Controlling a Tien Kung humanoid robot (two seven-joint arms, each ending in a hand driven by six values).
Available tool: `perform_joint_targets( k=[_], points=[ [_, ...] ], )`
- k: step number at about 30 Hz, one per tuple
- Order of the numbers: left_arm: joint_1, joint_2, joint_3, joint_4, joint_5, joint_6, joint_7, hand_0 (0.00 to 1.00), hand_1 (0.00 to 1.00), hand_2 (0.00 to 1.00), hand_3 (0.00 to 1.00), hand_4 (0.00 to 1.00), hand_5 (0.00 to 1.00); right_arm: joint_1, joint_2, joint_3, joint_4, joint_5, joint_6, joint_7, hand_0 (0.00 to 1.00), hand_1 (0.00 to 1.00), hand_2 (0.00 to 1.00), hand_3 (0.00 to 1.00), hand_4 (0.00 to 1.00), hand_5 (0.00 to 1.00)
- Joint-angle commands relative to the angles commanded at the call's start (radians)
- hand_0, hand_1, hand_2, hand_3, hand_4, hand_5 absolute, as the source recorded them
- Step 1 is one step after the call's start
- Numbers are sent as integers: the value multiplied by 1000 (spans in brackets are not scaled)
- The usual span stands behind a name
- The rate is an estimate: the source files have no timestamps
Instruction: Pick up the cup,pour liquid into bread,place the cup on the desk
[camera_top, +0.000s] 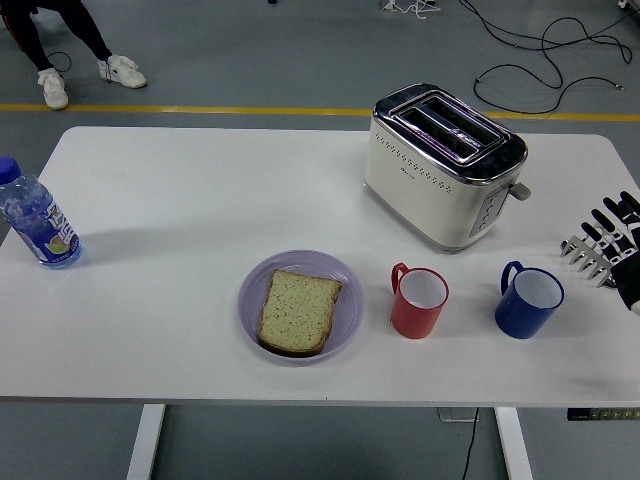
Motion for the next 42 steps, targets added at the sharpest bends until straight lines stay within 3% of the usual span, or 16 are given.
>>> perform_joint_targets(
  k=[13,25,42],
  points=[
    [-3,0,15,0,-18,2,-3,655,695,717,608,341,941,26,4,-2,-85,66,18,10,640,599,647,605,654,213],
    [-2,0,18,0,-21,2,-3,655,694,716,608,341,945,27,5,2,-99,96,40,1,637,592,641,600,634,212],
    [3,1,20,0,-17,2,-3,655,694,716,608,341,941,28,4,3,-109,108,31,0,633,589,637,597,616,195]
  ],
)
